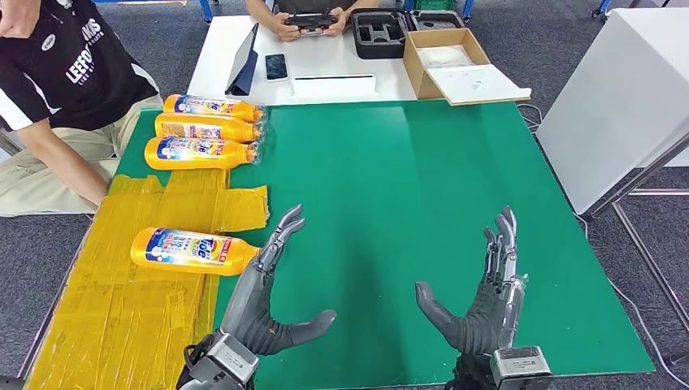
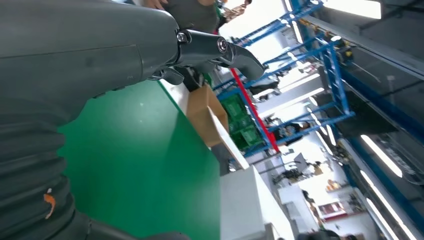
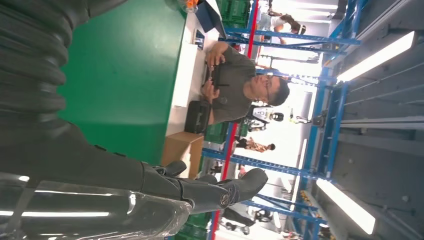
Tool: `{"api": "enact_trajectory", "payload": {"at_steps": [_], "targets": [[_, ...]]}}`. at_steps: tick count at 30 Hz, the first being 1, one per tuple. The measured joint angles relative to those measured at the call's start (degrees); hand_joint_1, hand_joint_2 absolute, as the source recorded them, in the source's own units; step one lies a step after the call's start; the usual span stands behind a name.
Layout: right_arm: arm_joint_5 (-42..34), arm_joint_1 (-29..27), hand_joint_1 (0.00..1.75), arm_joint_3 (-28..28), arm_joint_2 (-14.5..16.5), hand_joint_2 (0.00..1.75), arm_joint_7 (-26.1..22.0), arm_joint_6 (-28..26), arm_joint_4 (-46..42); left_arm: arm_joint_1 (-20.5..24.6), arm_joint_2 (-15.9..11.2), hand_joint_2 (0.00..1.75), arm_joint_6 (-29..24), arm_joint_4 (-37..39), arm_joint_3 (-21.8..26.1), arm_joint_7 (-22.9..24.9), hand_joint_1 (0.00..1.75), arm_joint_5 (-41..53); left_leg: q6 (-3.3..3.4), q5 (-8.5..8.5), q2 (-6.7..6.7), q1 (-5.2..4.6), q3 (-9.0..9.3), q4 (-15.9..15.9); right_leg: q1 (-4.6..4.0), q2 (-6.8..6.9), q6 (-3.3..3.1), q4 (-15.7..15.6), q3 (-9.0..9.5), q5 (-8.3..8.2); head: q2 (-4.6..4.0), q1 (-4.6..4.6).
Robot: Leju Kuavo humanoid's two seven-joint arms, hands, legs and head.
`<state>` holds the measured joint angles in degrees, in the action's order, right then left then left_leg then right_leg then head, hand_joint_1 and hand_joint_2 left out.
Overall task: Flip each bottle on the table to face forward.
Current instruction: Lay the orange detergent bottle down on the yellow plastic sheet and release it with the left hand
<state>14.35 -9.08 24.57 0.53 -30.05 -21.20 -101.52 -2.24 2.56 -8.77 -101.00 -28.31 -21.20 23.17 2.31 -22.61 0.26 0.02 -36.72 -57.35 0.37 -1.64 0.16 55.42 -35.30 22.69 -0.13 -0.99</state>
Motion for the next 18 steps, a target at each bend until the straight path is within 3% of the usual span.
{"api": "enact_trajectory", "payload": {"at_steps": [18], "targets": [[4.5, 0.6, 0.00, 2.7, -0.3, 1.75, 2.8, 2.3, -0.7, -0.4, 3.6, 1.75, -4.2, 1.7, 4.5, -0.1, 0.00, -2.4, 0.01, 0.01, 0.01, 0.00, 0.00, 0.0, 0.00, 0.01, 0.00, 0.0, 0.00, 0.00, 0.00, 0.00]]}}
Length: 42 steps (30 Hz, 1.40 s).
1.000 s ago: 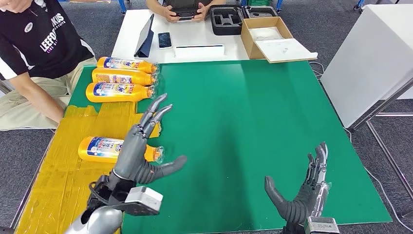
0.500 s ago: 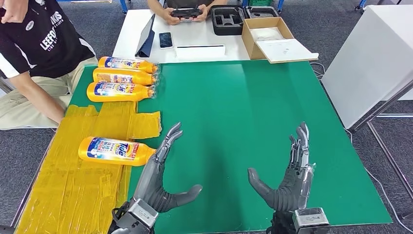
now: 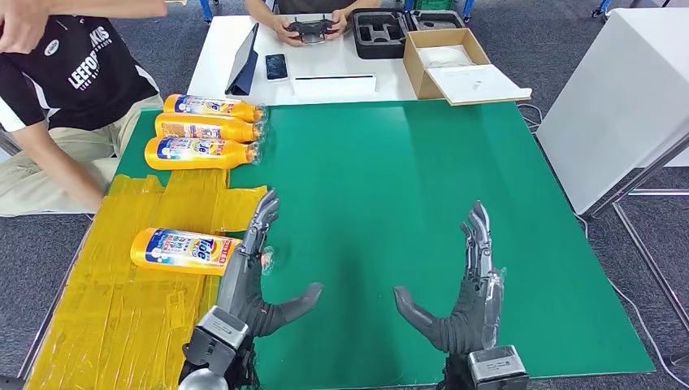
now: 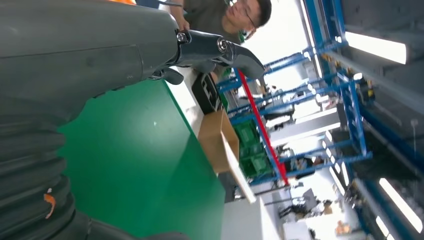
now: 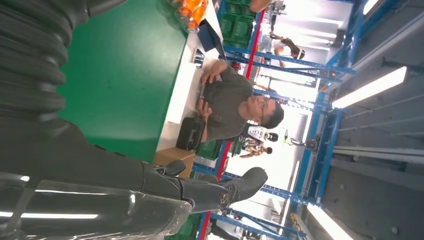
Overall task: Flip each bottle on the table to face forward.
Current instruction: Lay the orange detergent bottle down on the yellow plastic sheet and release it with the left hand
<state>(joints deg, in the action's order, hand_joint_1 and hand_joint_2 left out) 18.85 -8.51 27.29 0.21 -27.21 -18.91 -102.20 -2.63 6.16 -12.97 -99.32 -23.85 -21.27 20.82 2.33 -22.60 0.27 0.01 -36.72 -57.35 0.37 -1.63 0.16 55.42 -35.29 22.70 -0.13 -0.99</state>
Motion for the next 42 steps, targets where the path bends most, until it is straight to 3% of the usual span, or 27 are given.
{"api": "enact_trajectory", "payload": {"at_steps": [8, 13, 42], "targets": [[0.0, -4.4, 0.00, -0.2, -3.5, 1.75, 1.0, -5.0, -1.5, -2.8, 0.0, 1.75, -0.6, -2.2, 5.1, -2.9, 0.00, -3.7, 0.00, -0.05, 0.00, 0.00, -0.01, 0.0, 0.00, 0.00, 0.02, 0.0, 0.00, 0.03, 0.00, 0.01], [-0.6, -5.4, 0.00, -0.8, -4.4, 1.75, 1.3, -5.4, -1.9, -4.3, 0.0, 1.75, -0.7, -3.1, 6.4, -3.4, 0.00, -3.9, 0.02, -0.07, 0.00, -0.01, 0.00, 0.0, 0.01, 0.00, 0.02, 0.0, 0.00, 0.04, 0.00, 0.01], [-4.7, -4.3, 0.00, -4.8, -4.6, 1.75, 0.2, -4.8, -1.2, -8.1, -0.2, 1.75, 2.4, -5.2, 9.4, -3.4, 0.00, -2.8, 0.00, -0.04, 0.01, 0.00, 0.02, 0.0, 0.00, 0.00, 0.02, 0.0, 0.03, 0.03, 0.00, 0.00]]}}
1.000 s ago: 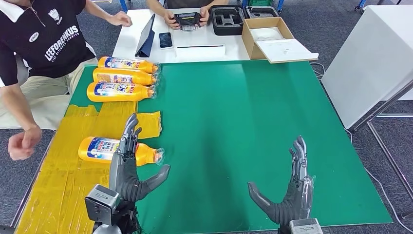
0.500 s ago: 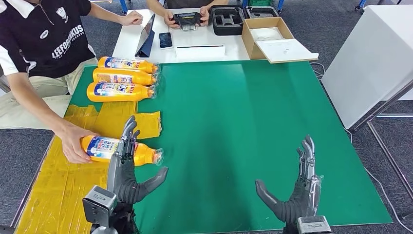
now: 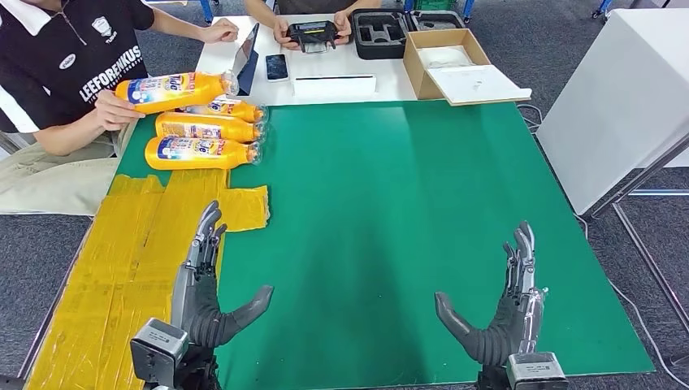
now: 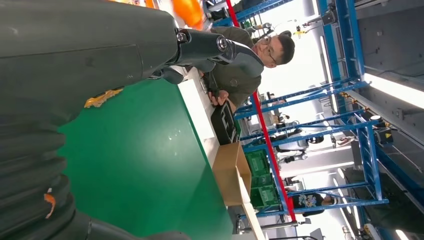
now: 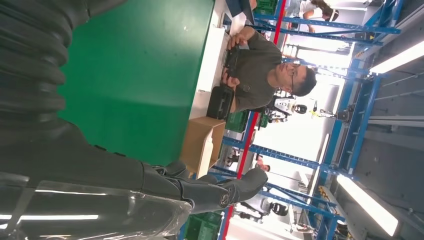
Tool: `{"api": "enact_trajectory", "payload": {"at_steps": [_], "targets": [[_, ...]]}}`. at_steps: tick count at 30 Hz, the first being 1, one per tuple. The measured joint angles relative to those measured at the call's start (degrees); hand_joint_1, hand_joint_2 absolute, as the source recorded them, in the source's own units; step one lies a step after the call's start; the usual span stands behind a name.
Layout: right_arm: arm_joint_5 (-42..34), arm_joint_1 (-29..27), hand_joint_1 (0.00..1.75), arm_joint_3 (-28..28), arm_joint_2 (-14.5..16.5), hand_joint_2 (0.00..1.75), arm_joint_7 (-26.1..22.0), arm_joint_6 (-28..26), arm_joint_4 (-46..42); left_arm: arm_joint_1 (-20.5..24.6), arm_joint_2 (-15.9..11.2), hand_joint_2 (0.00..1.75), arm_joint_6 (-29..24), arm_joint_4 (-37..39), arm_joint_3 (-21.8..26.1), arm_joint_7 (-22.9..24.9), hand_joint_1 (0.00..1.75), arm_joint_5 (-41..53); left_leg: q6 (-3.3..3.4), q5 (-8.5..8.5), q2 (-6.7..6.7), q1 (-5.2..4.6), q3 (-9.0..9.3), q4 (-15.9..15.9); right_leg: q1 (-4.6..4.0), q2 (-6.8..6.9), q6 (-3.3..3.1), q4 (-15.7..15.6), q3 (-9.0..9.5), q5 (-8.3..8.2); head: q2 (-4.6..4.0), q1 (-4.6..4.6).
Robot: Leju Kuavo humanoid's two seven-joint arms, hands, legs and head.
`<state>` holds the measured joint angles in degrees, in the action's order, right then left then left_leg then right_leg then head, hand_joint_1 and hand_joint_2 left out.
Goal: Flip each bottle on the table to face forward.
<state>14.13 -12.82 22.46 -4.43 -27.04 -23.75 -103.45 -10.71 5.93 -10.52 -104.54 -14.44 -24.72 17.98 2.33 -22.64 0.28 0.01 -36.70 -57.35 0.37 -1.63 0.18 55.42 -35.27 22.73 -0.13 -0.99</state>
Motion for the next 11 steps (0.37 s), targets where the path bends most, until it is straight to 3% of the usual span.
{"api": "enact_trajectory", "payload": {"at_steps": [11], "targets": [[-0.7, 0.0, 0.00, 0.1, 0.0, 1.75, -0.6, -0.1, 0.2, -0.1, 0.0, 1.75, -0.4, 0.0, 0.4, -0.9, 0.00, -1.3, 0.00, -0.01, 0.00, 0.00, 0.00, 0.0, 0.00, 0.00, 0.00, 0.0, 0.00, 0.00, 0.00, 0.00]]}}
